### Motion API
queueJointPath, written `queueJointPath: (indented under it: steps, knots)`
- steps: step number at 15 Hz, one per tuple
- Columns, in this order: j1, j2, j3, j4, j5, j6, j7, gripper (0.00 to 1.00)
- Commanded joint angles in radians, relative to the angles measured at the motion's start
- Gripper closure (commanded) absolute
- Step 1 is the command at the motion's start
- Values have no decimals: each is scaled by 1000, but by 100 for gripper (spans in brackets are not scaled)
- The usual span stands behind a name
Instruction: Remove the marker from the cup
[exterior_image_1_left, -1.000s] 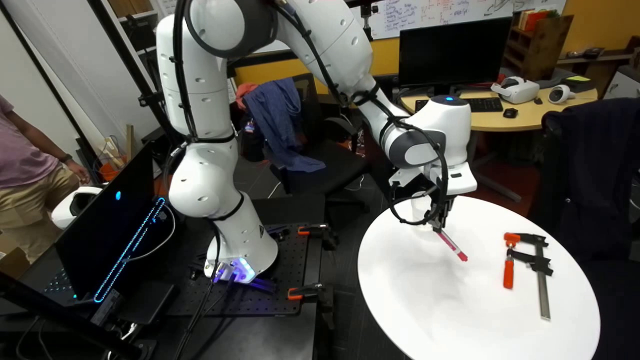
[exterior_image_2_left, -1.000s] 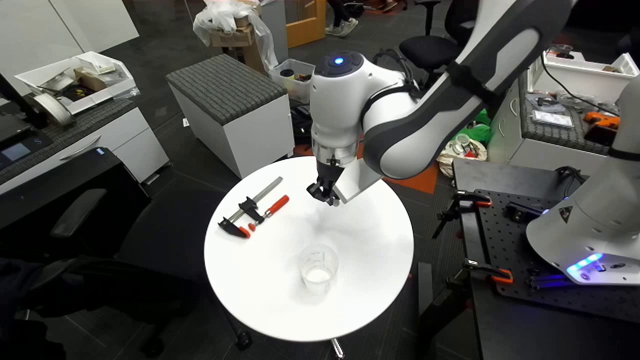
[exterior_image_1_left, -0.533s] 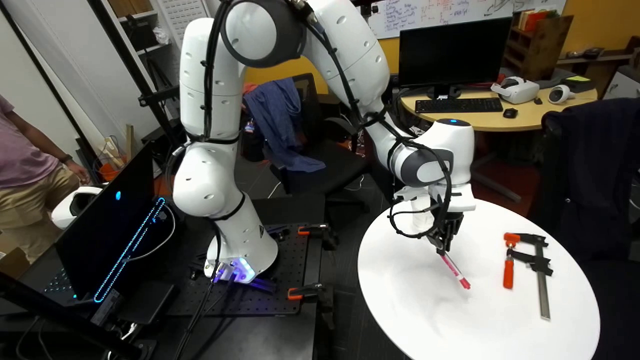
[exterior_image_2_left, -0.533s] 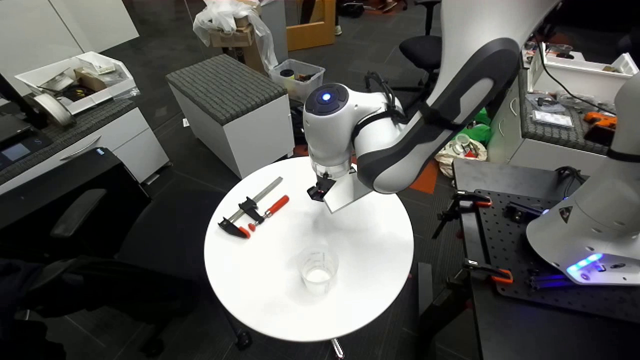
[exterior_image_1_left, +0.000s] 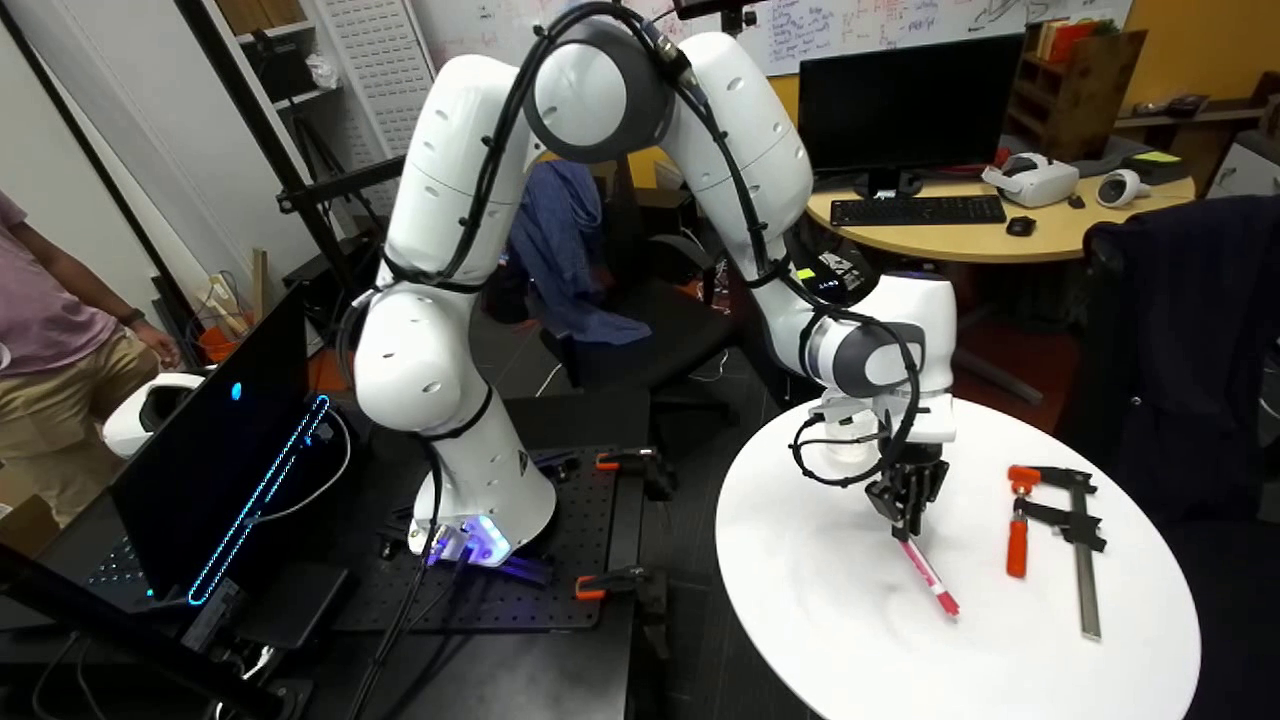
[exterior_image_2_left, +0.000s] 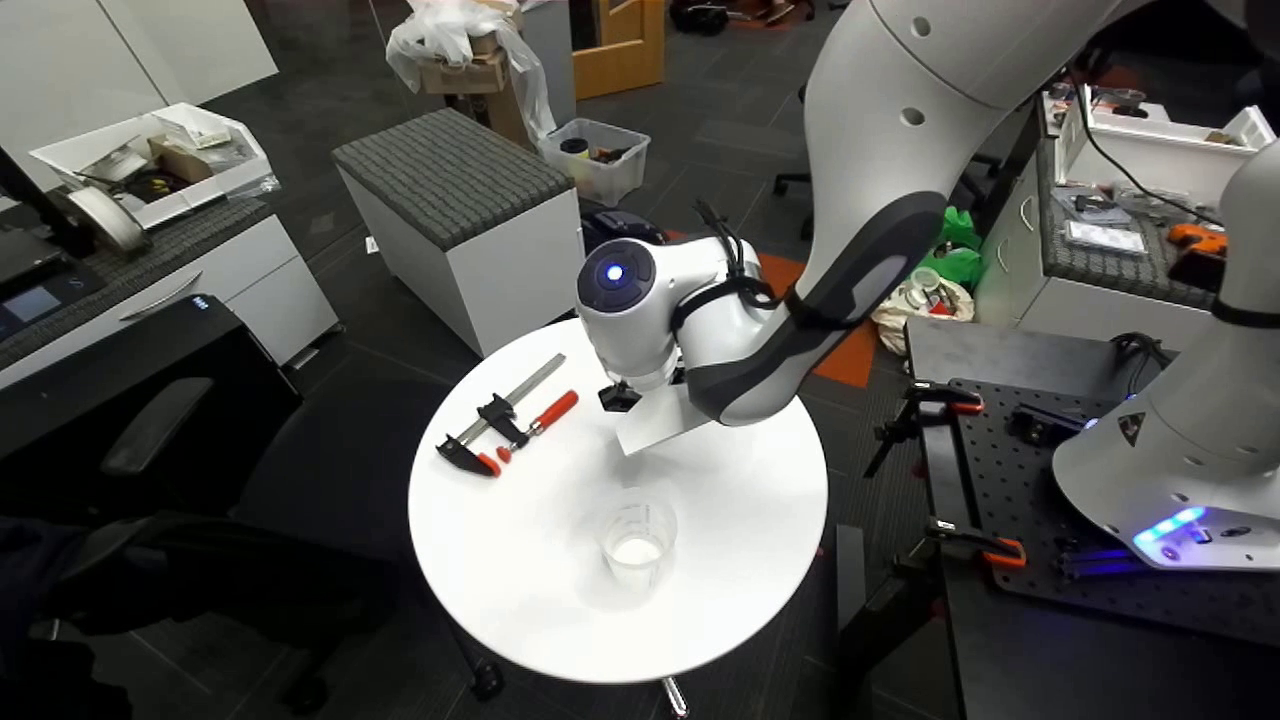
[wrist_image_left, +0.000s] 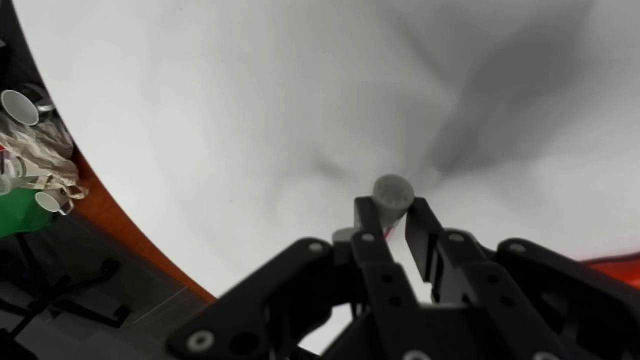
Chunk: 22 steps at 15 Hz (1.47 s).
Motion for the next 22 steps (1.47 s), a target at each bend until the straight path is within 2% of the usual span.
queueJointPath:
  steps: [1,2,4,10,15,20,22]
  knots:
    - [38,63,-28,68,-13,-41,64,95]
    - [43,74,-30,77,-11,-43,72,55]
    - [52,91,-37,91,-10,-42,84,48]
    - [64,91,-45,95,-9,-42,96,3]
    - [74,39,-54,54,-12,-39,95,0]
    - [101,-67,-69,-13,-36,-27,105,0]
    - [95,-126,-51,-52,-48,-10,83,0]
